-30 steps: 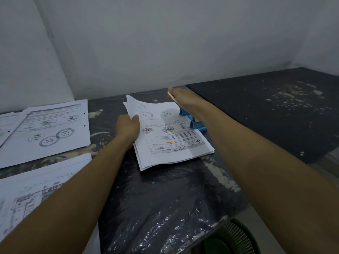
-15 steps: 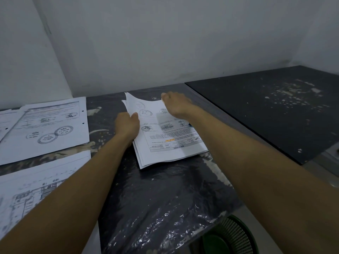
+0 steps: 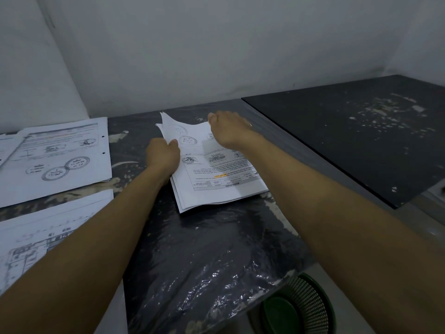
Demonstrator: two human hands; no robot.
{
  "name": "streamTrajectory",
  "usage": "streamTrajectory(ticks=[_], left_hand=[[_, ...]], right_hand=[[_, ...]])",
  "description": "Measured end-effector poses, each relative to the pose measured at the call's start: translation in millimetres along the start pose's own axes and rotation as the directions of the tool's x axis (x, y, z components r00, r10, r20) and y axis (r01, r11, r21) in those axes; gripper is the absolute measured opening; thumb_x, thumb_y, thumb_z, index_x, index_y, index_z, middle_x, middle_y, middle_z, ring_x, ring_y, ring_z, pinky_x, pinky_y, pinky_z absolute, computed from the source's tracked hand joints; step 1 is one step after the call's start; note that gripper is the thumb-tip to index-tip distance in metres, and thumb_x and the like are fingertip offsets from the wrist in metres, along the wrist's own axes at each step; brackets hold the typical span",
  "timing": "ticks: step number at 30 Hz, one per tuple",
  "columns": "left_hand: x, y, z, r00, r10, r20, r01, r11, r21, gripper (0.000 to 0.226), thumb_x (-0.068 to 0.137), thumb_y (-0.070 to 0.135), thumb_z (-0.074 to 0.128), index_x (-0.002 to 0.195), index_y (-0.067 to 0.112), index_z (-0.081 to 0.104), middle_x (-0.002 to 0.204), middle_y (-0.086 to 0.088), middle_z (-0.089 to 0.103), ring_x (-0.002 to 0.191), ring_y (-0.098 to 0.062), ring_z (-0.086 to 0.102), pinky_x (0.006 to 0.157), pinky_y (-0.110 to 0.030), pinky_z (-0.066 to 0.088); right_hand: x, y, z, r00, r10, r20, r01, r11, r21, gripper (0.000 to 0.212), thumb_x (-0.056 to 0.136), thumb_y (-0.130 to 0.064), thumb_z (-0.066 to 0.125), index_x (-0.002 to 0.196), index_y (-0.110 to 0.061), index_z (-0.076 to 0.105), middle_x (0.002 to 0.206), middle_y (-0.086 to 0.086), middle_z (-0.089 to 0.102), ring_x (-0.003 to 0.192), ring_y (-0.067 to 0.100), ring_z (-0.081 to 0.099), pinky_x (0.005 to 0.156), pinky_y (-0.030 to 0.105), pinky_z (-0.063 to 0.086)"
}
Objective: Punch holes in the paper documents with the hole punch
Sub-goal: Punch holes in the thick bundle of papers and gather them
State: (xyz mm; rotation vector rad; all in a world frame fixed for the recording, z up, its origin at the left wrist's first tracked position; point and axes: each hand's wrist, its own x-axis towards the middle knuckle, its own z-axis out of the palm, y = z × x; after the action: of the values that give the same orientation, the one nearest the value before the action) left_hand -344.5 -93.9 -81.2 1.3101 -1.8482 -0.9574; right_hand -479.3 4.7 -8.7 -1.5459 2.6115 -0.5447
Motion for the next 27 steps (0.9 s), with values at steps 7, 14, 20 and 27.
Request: streamTrajectory(ticks=[7,14,20,27], left_hand=[[1.2,0.4,4.2,1.0,-0.007,-0.004,0.008,1.0,0.024,0.03,0.101,0.025,0.05,0.102,-0.003,0.062,0.097,-0.01,0.057,0.088,-0.026,0.055,0.075,-0.031,0.042],[1.0,1.8,1.3,0.999,-0.033,0.01,0.033,0.999,0.007,0.036,0.099,0.026,0.052,0.105,-0.007,0.064,0.105,-0.017,0.066,0.097,-0.033,0.064,0.082,-0.039,0.053],[-1.0,2.4,-2.1,1.0,-0.03,0.006,0.03,1.0,-0.002,0.037,0.099,0.026,0.052,0.106,-0.009,0.064,0.107,-0.02,0.067,0.099,-0.036,0.065,0.087,-0.043,0.054],[-3.3,4.9,-4.4,0.999,-0.045,0.019,0.044,0.999,0.027,0.037,0.1,0.024,0.051,0.106,-0.01,0.063,0.109,-0.022,0.065,0.101,-0.038,0.063,0.078,-0.037,0.049]], right_hand=[[-4.2,6.5,34.9,0.997,-0.077,-0.01,0.069,0.937,-0.341,0.049,0.104,-0.03,0.024,0.14,-0.004,0.044,0.145,0.016,0.045,0.135,0.033,0.036,0.119,0.048,0.017],[-0.1,7.7,41.4,0.997,-0.075,-0.012,0.065,0.925,-0.374,0.057,0.105,-0.036,0.018,0.148,-0.001,0.035,0.152,0.018,0.037,0.142,0.033,0.029,0.122,0.049,0.008],[-3.5,-2.5,-7.6,0.992,0.017,0.124,-0.013,1.0,-0.028,0.04,0.105,-0.021,0.021,0.122,-0.006,0.054,0.134,0.021,0.049,0.125,0.036,0.043,0.105,0.045,0.031],[-11.9,4.8,-38.9,0.97,0.053,0.238,-0.187,0.787,0.588,0.077,0.097,-0.069,0.033,0.154,-0.019,0.033,0.161,0.0,0.029,0.145,0.024,0.032,0.099,0.037,0.032]])
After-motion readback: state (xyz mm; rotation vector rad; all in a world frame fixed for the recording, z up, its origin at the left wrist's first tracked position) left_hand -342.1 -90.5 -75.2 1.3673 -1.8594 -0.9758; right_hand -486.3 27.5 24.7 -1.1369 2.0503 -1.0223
